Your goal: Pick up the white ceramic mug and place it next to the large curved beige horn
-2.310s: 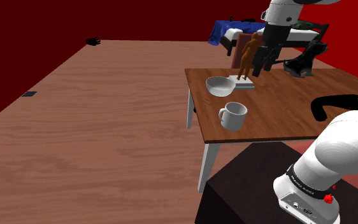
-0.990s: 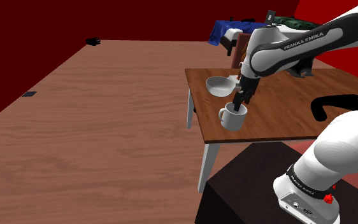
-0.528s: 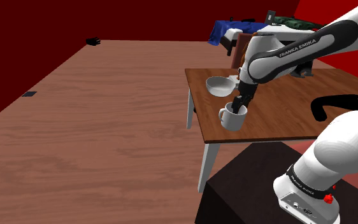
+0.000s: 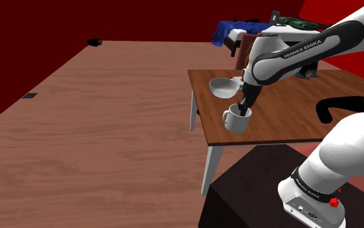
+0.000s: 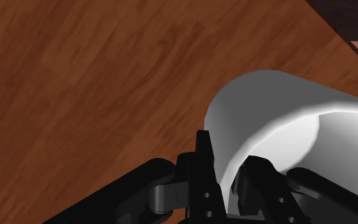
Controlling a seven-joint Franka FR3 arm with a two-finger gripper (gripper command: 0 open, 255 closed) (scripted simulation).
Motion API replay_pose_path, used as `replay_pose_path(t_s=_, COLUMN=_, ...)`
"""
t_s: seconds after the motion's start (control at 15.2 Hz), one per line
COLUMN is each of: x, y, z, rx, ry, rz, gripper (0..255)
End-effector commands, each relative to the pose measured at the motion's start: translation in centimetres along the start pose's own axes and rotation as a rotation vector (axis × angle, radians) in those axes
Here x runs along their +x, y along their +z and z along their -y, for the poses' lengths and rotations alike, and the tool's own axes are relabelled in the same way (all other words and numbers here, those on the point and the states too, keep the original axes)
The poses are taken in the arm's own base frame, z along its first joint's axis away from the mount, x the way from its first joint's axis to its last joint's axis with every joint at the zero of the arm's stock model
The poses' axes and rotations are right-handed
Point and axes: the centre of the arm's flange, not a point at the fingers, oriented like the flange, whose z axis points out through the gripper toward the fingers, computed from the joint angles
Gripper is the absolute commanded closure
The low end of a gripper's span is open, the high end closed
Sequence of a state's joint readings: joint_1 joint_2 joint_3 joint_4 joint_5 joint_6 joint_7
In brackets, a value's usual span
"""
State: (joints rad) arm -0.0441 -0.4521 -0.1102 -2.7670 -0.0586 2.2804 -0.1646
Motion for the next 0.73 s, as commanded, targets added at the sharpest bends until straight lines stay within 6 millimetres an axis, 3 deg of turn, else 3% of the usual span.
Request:
replay_pose_path(t_s=0.0, x=0.0, y=0.0, z=0.0, rx=0.000, ry=0.000, rz=0.000, gripper=255)
replay_pose_path(t_s=0.33, x=0.0, y=0.0, z=0.0, rx=0.000, ry=0.000, rz=0.000, gripper=255)
replay_pose_path(t_s=0.66, x=-0.1, y=-2.6, z=0.0, rx=0.000, ry=0.000, rz=0.000, gripper=255)
